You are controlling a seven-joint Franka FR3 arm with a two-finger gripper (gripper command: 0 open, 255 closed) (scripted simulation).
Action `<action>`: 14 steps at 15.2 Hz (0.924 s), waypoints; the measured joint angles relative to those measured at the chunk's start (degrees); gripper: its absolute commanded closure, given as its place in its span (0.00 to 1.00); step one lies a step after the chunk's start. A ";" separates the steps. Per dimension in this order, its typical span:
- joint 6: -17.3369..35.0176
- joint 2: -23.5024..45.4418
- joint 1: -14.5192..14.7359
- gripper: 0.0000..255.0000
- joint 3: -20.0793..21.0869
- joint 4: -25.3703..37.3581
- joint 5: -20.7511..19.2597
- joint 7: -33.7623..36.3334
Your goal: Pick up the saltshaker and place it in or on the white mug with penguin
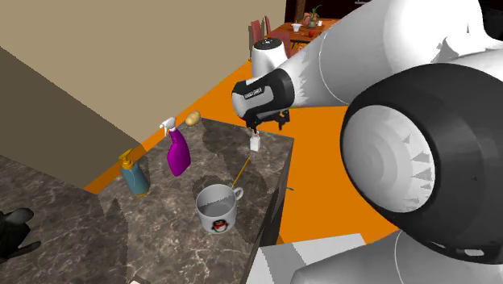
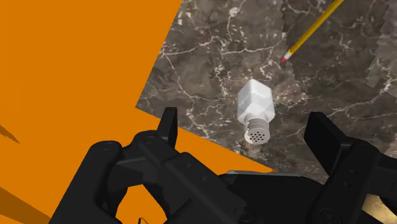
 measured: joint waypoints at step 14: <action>11.92 22.57 0.22 0.00 1.29 11.50 -11.81 13.56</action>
